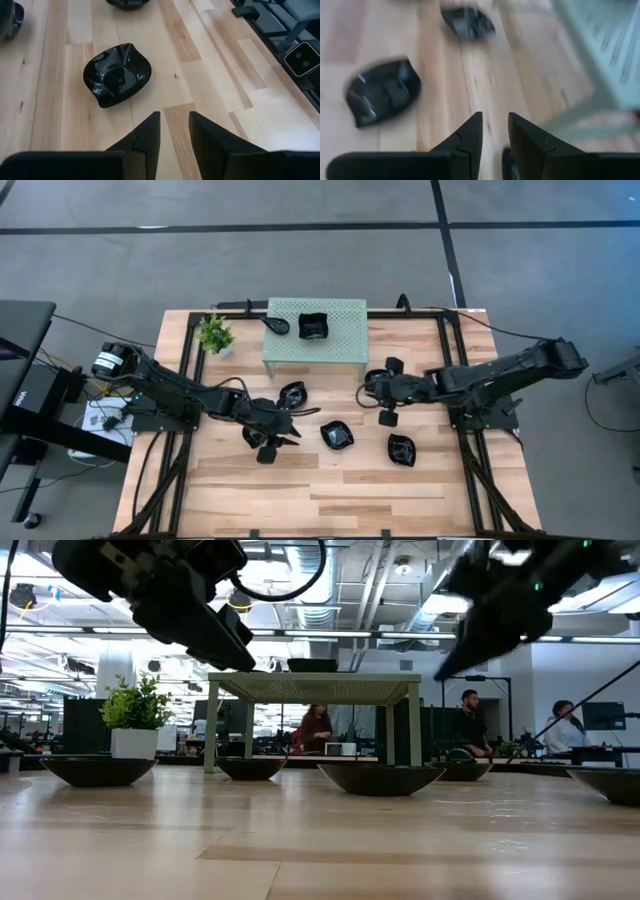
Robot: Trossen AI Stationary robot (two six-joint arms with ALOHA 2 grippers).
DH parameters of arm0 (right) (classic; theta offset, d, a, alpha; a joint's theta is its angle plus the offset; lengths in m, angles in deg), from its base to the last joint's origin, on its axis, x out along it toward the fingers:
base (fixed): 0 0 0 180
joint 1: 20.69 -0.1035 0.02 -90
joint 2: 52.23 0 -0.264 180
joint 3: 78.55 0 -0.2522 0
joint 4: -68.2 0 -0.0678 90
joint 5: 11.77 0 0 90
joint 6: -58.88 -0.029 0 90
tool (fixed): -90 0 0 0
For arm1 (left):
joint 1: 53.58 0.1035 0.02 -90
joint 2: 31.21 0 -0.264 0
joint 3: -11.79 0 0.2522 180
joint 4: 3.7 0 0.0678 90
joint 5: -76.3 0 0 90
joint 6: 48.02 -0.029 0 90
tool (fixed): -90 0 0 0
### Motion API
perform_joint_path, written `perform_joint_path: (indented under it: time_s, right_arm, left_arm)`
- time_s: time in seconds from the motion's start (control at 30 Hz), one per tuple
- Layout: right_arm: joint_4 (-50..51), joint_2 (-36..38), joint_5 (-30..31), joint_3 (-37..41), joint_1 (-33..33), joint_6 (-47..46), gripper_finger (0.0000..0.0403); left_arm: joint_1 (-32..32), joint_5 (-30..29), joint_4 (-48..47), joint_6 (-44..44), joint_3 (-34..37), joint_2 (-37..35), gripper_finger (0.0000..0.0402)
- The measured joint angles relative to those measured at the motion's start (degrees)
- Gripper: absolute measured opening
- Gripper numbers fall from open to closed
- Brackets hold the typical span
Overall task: Pick & Place Mini shaped plates
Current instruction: Put the leaf-shaped plate on the shelf
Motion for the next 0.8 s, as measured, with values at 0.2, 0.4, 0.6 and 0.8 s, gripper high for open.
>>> perform_joint_path:
  time_s: [0.2, 0.4, 0.6, 0.8]
  right_arm:
    - [10.42, -4.03, 2.09, 0.04, 2.61, -8.67, 0.0107]
    - [13.05, -9.49, 0.25, 0.04, 6.57, -12.97, 0.0155]
    - [12.49, -16.38, 0.09, 0.02, 8.34, -7.25, 0.0187]
    - [12.14, -20.33, 0.63, 0.00, 9.26, -3.96, 0.0188]
  left_arm:
    - [0.00, 0.00, 0.76, 0.00, 0.00, 0.00, 0.0104]
    - [0.00, 0.00, 1.23, 0.00, 0.00, 0.00, 0.0104]
    - [0.00, 0.00, 1.58, 0.00, 0.00, 0.00, 0.0104]
    - [0.00, 0.02, 1.99, 0.00, 0.00, 0.00, 0.0104]
